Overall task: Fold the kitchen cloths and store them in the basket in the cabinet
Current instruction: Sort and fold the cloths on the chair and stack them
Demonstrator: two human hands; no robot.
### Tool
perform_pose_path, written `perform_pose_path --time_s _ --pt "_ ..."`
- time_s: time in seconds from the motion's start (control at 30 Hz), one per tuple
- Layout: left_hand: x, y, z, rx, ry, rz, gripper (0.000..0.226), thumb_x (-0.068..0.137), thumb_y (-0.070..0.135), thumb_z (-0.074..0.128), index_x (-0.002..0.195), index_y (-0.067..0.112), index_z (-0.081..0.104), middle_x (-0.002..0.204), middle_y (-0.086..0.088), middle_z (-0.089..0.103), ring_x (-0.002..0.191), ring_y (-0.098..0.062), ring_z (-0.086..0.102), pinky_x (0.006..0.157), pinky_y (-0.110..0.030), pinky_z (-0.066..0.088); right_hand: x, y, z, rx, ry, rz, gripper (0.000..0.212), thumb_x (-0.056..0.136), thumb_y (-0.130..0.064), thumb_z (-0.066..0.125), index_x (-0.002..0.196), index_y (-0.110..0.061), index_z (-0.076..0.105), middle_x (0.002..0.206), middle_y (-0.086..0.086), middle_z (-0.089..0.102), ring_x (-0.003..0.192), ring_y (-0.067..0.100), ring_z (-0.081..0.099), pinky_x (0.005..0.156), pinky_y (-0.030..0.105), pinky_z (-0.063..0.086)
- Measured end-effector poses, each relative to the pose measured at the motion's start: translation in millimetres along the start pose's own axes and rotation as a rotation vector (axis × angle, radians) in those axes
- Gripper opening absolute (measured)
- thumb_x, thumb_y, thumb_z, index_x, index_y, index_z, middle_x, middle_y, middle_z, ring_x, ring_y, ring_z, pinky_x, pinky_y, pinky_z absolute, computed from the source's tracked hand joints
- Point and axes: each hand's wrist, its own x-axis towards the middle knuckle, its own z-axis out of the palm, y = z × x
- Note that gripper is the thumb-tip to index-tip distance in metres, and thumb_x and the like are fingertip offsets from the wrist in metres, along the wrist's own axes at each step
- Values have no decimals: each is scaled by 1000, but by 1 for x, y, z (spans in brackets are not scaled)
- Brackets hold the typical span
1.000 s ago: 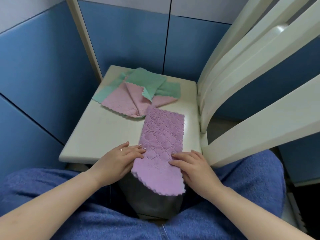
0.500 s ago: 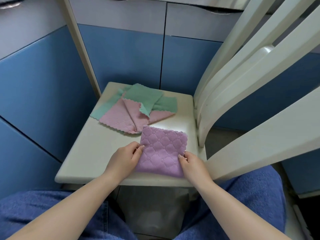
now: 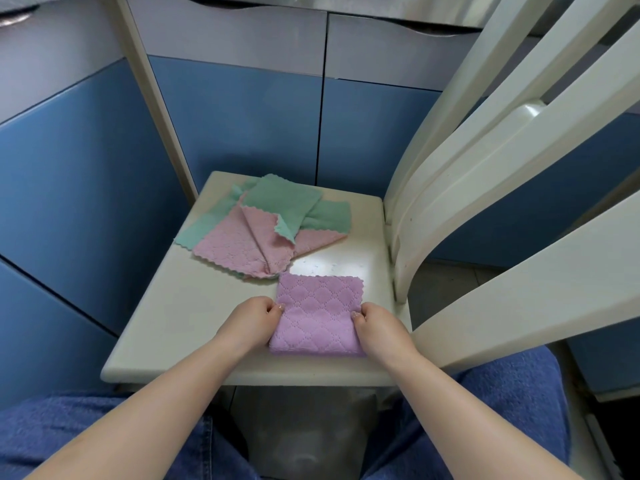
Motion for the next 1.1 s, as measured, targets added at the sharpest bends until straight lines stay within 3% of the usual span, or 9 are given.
perform_pose_path --time_s 0.07,0.3,0.57,0.67,0.77,0.87,0.93,1.0,1.1 --pt "-1 1 -1 -7 -11 -8 44 97 25 43 56 14 37 54 -2 42 55 -18 38 51 -31 24 0 -1 0 -44 7 -4 29 99 -32 33 104 -15 56 106 8 64 91 26 54 71 30 38" --pt "3 3 -2 -23 -41 -50 44 96 24 44 55 15 32 52 -3 37 52 -18 34 51 -30 22 4 -7 -4 -125 32 -33 27 99 -29 32 103 -16 55 109 9 64 99 30 56 69 30 36" --pt "4 5 -3 -29 -40 -70 44 95 25 45 55 15 32 52 -3 38 53 -20 35 50 -30 23 6 0 -1 16 8 75 24 98 -33 36 87 -16 49 92 8 60 83 26 50 68 30 36" --pt "3 6 -4 -82 -55 -97 39 95 30 47 59 15 38 52 -1 42 48 -17 38 48 -27 27 1 -1 -3 68 19 104 26 97 -36 39 105 -16 53 101 6 63 91 25 55 72 30 40" --pt "-2 3 -9 -189 -75 -118 31 93 34 51 73 12 47 52 -1 55 38 -9 47 41 -21 31 -10 -1 -7 269 27 110 36 95 -37 44 126 -20 44 108 2 61 98 21 58 75 28 41" --pt "-10 -6 -13 -214 26 -122 26 90 37 56 90 14 46 70 0 62 59 -14 59 57 -27 45 -26 -1 -3 427 93 30 50 93 -32 51 139 -20 36 129 2 50 118 17 49 97 28 40" --pt "-14 -14 -9 -28 221 18 21 89 36 56 96 18 49 86 2 57 79 -19 58 70 -32 46 -38 -2 4 387 180 -67 51 93 -26 51 141 -19 35 144 2 36 133 16 34 111 28 26" --pt "-18 -13 -1 107 409 298 20 88 31 52 99 15 57 95 0 59 89 -22 58 77 -34 48 -41 -8 10 262 214 -169 49 96 -25 46 143 -19 34 152 1 27 140 14 22 114 25 14" --pt "-12 6 14 300 451 558 41 78 27 40 102 10 68 103 -7 69 97 -26 66 82 -39 54 -27 -23 16 -53 172 -275 50 98 -33 30 146 -22 27 157 -1 14 145 14 9 116 32 8"
